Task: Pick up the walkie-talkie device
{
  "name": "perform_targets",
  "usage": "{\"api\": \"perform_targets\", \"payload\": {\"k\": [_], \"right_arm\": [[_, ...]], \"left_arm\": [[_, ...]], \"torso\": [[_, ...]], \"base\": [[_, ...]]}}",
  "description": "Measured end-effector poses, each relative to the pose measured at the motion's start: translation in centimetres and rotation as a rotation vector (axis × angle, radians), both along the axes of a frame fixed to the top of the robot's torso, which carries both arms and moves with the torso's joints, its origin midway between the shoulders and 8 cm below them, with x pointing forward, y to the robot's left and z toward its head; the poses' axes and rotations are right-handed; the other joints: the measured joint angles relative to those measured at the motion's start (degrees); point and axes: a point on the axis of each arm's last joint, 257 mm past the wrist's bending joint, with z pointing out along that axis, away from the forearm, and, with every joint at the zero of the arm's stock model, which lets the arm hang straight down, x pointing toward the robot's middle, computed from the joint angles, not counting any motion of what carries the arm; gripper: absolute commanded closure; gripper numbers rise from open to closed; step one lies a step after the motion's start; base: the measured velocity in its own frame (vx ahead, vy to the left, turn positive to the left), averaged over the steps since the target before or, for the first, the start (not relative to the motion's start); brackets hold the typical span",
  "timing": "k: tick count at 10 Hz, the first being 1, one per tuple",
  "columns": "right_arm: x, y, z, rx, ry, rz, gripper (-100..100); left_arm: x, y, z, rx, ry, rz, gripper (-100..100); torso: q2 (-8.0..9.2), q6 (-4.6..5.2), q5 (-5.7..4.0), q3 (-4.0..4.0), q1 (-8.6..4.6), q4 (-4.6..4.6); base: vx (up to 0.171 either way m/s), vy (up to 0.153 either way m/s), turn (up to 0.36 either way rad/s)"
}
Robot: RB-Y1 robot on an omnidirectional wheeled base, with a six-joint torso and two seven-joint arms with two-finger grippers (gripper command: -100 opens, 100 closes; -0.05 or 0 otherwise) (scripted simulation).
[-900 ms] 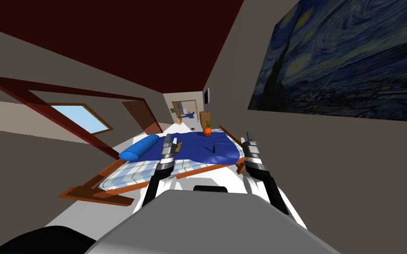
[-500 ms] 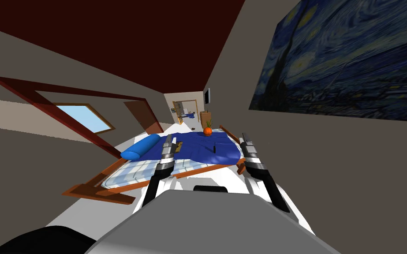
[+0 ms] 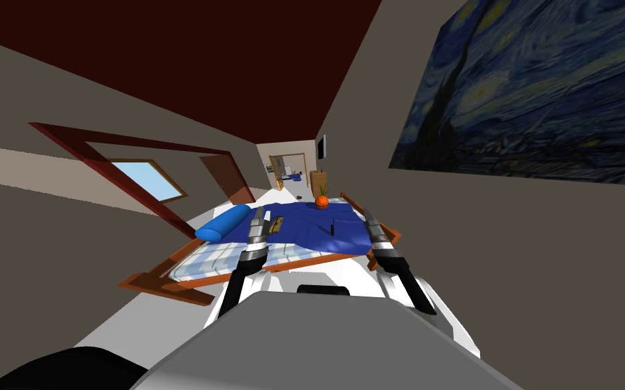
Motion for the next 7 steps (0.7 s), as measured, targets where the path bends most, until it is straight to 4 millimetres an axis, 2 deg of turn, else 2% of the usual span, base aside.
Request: {"api": "perform_targets", "payload": {"k": [3,7], "right_arm": [[2.0,0.0,-3.1,-0.103,0.082,-0.017,-100],[3.4,0.1,-7.0,-0.210,0.177,-0.040,-100]], "left_arm": [[0.0,0.0,0.0,0.000,0.000,0.000,0],[0.0,0.0,0.0,0.000,0.000,0.000,0]], "torso": [[-0.02,0.01,0.00,-0.01,-0.01,0.00],[0.00,0.01,0.00,0.00,-0.03,0.00]], "base": [[0.008,0.029,0.090],[0.006,0.024,0.073]]}}
